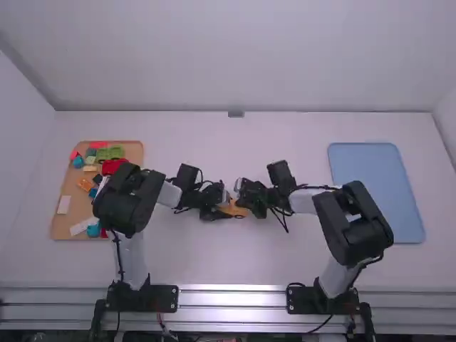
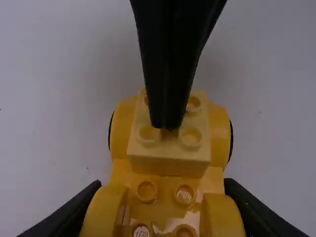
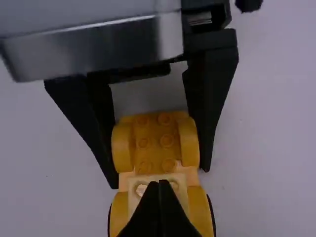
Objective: Assemble lego blocks to make yellow taxi
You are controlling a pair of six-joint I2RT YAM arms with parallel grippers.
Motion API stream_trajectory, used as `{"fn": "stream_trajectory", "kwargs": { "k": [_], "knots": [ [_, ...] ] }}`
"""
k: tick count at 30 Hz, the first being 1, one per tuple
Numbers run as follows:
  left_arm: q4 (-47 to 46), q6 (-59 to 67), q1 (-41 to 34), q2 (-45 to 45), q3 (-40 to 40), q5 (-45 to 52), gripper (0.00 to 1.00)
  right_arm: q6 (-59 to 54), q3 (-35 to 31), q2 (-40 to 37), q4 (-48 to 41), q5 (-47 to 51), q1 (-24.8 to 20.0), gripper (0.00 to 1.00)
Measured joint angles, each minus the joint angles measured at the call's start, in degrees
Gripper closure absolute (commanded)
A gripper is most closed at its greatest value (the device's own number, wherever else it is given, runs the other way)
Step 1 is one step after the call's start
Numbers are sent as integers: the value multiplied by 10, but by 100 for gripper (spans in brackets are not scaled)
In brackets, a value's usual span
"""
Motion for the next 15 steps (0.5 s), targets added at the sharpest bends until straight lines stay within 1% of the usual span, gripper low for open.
{"fn": "stream_trajectory", "kwargs": {
  "k": [2, 3, 4, 5, 6, 7, 8, 12, 14, 15],
  "knots": [
    [0, -7, 0, 0, 1, 0, 70, -3, -7, -7, 17, -11, -8, 97],
    [0, -12, 0, 0, 3, -1, 68, -4, -9, -13, 29, -20, -14, 92],
    [1, -16, 0, 0, 4, -2, 68, -5, -9, -20, 37, -27, -20, 82],
    [1, -22, 0, 0, 6, -4, 67, -4, -9, -30, 49, -34, -26, 65],
    [2, -26, 0, 0, 7, -7, 65, 1, -8, -42, 56, -38, -31, 44],
    [4, -28, 0, 0, 8, -10, 64, 12, -8, -63, 66, -41, -39, 27],
    [5, -30, 0, 0, 8, -10, 62, 19, -7, -76, 68, -42, -43, 1],
    [17, -37, 0, 0, 8, -19, 49, 43, 0, -119, 69, -40, -53, 1],
    [20, -38, 0, 0, 8, -23, 37, 49, 1, -125, 69, -40, -56, 1],
    [24, -39, 0, 0, 8, -28, 16, 56, 1, -125, 68, -41, -58, 1]
  ]
}}
